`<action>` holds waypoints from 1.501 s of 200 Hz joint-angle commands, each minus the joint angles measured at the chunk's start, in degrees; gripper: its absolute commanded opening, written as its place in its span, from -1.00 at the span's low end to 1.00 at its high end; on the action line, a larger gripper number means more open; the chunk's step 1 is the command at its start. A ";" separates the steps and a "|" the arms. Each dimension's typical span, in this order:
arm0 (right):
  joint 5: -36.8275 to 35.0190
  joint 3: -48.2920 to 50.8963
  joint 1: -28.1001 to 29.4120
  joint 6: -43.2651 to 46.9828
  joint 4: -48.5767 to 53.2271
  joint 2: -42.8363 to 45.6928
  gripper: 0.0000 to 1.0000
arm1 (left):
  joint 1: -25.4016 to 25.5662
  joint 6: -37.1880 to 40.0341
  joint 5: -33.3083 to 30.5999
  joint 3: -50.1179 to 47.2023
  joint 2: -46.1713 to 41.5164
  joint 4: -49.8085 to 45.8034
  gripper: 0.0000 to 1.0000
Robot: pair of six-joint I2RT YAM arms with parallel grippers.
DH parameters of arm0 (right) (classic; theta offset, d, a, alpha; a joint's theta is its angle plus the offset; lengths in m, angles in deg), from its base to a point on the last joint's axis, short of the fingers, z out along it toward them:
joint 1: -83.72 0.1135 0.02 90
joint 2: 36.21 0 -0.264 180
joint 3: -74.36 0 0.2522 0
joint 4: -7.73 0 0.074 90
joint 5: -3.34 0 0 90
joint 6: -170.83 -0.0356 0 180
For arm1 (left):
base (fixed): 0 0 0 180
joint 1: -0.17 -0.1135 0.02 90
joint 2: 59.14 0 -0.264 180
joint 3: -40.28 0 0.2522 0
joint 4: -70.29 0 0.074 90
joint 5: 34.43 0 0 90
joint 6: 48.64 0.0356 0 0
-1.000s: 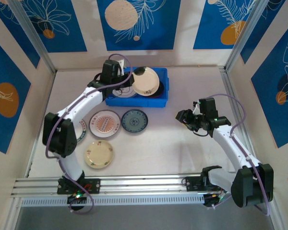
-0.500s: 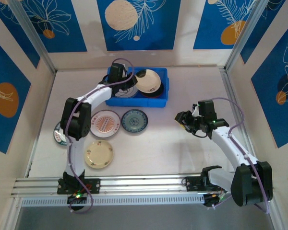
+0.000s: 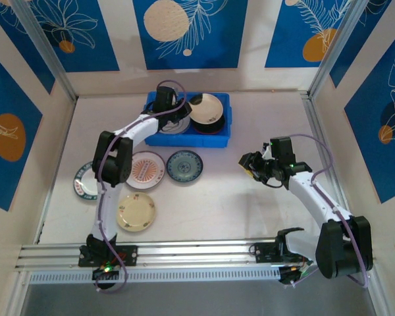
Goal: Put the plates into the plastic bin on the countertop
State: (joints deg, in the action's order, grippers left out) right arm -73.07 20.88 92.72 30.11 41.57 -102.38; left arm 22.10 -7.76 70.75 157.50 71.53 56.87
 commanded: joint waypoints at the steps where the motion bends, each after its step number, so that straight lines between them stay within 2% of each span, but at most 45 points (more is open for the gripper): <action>1: 1.62 -0.03 0.37 -0.09 -0.65 -0.36 -0.11 | 0.62 -0.75 -1.19 3.29 1.62 -1.11 -1.00; 69: 1.62 -0.34 0.69 0.31 -1.27 -1.93 -0.11 | 2.14 1.82 -2.25 7.35 5.59 -4.56 -1.00; 108: 1.45 -0.87 0.89 0.71 -1.08 -2.34 -0.11 | 2.74 2.78 -3.17 9.95 6.96 -7.62 -0.76; 117: 1.44 -0.97 0.94 0.80 -0.88 -2.47 -0.12 | 2.75 2.66 -3.44 10.10 7.05 -8.02 -0.66; 127: 1.36 -1.07 1.07 0.82 -0.83 -2.56 -0.11 | 2.76 2.72 -3.58 10.28 7.05 -8.08 -0.45; 137: 1.35 -1.11 1.16 0.90 -0.74 -2.65 -0.11 | 2.71 2.88 -3.58 10.67 7.17 -8.44 -0.39; 151: 1.01 -1.16 1.31 0.90 -0.74 -2.72 -0.11 | 2.76 3.28 -3.41 11.57 7.42 -9.24 -0.21; 218: 0.16 -1.94 1.95 1.58 0.48 -3.09 -0.11 | 2.93 6.16 -4.01 14.55 7.71 -12.96 0.09; 252: -0.31 -2.07 2.30 1.85 0.98 -3.17 -0.11 | 3.10 7.24 -5.20 15.10 7.76 -14.55 0.32; 300: -0.19 -2.30 2.83 1.96 0.76 -3.87 -0.11 | 3.55 7.60 -5.29 15.29 7.55 -13.99 0.33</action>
State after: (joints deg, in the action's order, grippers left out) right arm -73.18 20.11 94.97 31.22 41.26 -105.75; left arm 24.88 -1.58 66.18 170.81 78.09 43.58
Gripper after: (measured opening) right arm 0.445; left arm 0.664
